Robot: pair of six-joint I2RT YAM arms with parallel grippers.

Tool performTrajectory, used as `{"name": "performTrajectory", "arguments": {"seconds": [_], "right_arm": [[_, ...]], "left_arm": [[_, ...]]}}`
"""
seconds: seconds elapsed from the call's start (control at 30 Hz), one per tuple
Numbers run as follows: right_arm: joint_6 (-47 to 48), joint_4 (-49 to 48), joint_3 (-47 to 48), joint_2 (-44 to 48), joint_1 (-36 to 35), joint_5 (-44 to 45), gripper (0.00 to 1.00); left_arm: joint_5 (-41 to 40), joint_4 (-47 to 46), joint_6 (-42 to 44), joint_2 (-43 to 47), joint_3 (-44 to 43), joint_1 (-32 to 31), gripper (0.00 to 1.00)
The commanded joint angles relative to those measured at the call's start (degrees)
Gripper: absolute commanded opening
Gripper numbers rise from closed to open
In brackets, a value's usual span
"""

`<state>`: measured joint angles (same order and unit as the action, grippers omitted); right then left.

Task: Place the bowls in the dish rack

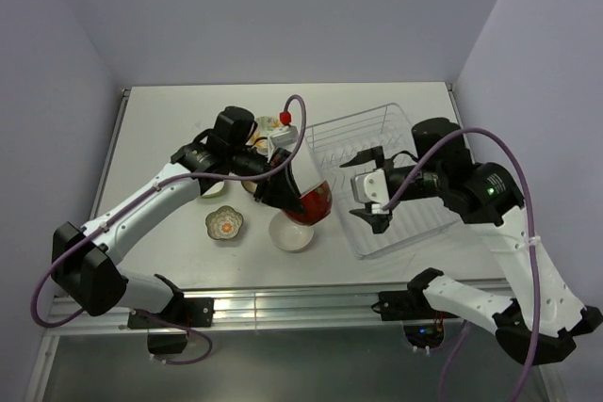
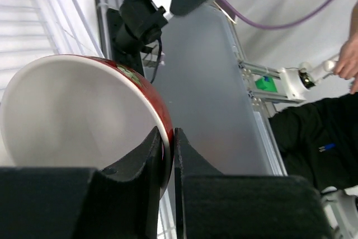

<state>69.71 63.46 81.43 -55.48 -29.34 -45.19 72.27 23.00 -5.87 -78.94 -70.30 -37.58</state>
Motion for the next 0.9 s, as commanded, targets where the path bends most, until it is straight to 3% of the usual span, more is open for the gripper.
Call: {"name": "performTrajectory", "arguments": {"seconds": [0.0, 0.17, 0.33, 0.4, 0.47, 0.5, 0.6, 0.87], "right_arm": [[4.2, 3.6, 2.4, -2.1, -6.8, 5.2, 0.98], [3.9, 4.0, 0.9, -3.8, -13.8, 10.5, 0.98], [-1.1, 1.8, 0.9, -5.6, -16.0, 10.4, 0.99], [-3.4, 0.2, -0.5, -5.8, -16.9, 11.1, 0.99], [-5.2, -1.1, -2.0, -5.8, -17.7, 11.3, 1.00], [-7.1, -2.4, -2.4, -5.8, -17.9, 11.4, 1.00], [-10.5, -4.8, -4.6, -5.4, -18.6, 11.7, 1.00], [-16.5, -11.0, -10.1, -3.8, -19.0, 13.6, 1.00]], "left_arm": [[6.9, -2.5, 0.5, -0.8, -0.7, 0.0, 0.00], [10.1, 4.4, 5.2, -3.8, -3.2, 0.0, 0.00], [13.8, 18.5, 20.1, -9.4, -8.3, 0.0, 0.00], [14.9, 31.5, 27.5, -11.9, -12.6, 0.0, 0.00], [16.8, 43.0, 41.9, -16.9, -18.5, 0.0, 0.00], [17.4, 55.4, 48.6, -21.0, -20.9, 0.1, 0.00], [18.9, 55.5, 52.1, -22.0, -22.1, 1.2, 0.00], [19.0, 55.5, 50.2, -23.6, -24.0, 1.5, 0.00]]}}
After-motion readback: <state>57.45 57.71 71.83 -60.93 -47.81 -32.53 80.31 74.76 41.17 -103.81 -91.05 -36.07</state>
